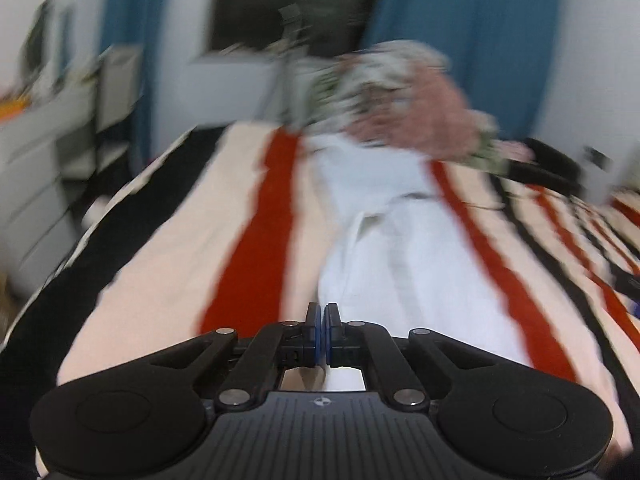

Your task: Fold clothes

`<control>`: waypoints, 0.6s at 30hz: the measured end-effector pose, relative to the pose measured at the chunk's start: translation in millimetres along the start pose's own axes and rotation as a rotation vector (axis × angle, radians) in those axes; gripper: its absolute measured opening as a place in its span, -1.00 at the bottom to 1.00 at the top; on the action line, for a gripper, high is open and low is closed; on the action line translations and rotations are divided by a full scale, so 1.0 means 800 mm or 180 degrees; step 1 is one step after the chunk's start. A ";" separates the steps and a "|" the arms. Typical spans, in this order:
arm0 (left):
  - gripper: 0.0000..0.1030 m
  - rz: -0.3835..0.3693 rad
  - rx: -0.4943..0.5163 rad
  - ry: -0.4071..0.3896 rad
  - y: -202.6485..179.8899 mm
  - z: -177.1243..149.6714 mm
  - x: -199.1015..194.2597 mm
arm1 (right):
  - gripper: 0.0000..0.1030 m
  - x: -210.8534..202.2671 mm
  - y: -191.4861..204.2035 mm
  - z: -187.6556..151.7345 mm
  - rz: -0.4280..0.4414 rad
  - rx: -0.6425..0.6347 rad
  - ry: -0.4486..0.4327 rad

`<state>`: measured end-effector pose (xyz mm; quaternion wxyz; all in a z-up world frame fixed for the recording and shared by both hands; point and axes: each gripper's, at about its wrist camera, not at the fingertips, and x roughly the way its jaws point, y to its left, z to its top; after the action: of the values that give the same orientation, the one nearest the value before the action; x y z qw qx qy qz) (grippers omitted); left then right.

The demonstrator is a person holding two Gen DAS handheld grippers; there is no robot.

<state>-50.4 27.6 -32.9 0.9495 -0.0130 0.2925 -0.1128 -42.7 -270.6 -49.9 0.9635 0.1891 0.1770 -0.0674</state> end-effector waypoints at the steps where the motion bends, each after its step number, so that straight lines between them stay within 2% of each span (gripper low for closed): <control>1: -0.97 -0.0090 0.0045 0.0000 -0.020 -0.003 -0.008 | 0.87 0.001 -0.005 0.002 0.0001 0.0058 0.0015; 3: -0.97 -0.0281 0.0115 0.0043 -0.059 -0.011 -0.016 | 0.87 0.003 -0.015 0.005 0.0002 0.0168 0.0043; 6: -0.97 -0.0556 0.0120 0.0274 -0.104 -0.033 0.000 | 0.87 0.007 -0.024 0.006 -0.0029 0.0211 0.0105; 9: -0.94 -0.0761 0.0049 0.0663 -0.123 -0.061 0.036 | 0.87 0.012 -0.031 0.004 0.0007 0.0271 0.0217; 10: -0.92 -0.0815 -0.0008 0.0718 -0.118 -0.063 0.039 | 0.87 0.015 -0.033 0.002 0.0070 0.0310 0.0278; 11: -0.82 -0.0864 -0.0078 0.0748 -0.110 -0.063 0.040 | 0.87 0.019 -0.037 0.000 0.0152 0.0371 0.0364; 13: -0.51 -0.0962 -0.0217 0.0807 -0.095 -0.062 0.041 | 0.87 0.027 -0.041 -0.005 0.0290 0.0488 0.0531; 15: 0.02 -0.1059 -0.0356 0.0866 -0.080 -0.062 0.042 | 0.87 0.037 -0.045 -0.012 0.0420 0.0651 0.0715; 18: 0.40 -0.1104 -0.0606 0.0864 -0.040 -0.047 0.047 | 0.86 0.052 -0.049 -0.026 0.0569 0.0893 0.0984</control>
<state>-48.1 -10.4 -81.9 0.8624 -0.1372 0.4201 -0.2469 -18.3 -301.1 -96.3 0.8913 0.3443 0.2940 0.0241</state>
